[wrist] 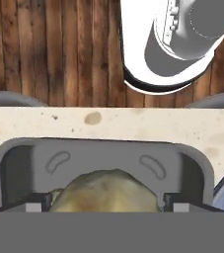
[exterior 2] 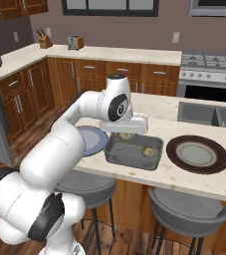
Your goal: Place two dumplings into each of the tupperware containers and then place the containers in the fridge.
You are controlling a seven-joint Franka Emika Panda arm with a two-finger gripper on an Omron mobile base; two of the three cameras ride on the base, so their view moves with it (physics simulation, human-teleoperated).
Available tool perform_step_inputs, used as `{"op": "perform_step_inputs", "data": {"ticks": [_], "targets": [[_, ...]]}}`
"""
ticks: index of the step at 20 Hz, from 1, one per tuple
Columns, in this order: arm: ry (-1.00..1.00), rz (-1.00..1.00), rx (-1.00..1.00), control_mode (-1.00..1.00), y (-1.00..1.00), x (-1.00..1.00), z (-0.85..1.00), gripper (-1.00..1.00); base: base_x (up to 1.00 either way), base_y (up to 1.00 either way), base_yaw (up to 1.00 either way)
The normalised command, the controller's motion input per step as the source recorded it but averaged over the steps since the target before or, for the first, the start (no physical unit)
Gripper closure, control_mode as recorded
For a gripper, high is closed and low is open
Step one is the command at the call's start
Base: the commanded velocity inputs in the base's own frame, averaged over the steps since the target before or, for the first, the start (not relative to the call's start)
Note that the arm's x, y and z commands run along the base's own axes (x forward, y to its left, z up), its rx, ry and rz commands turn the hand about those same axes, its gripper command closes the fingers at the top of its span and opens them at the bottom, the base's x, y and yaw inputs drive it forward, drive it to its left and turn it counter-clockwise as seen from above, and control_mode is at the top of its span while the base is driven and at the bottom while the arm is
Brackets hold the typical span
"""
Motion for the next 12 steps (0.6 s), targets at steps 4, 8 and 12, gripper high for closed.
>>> {"op": "perform_step_inputs", "data": {"ticks": [4,8,12], "targets": [[0.06,-0.07,0.00,-1.00,-0.11,0.52,-0.43,1.00,0.00,0.00,0.00],[0.04,-0.08,0.00,-1.00,0.01,0.33,-0.54,1.00,0.00,0.00,0.00],[0.10,-0.10,0.00,-1.00,0.00,0.26,-0.55,1.00,0.00,0.00,0.00]]}}
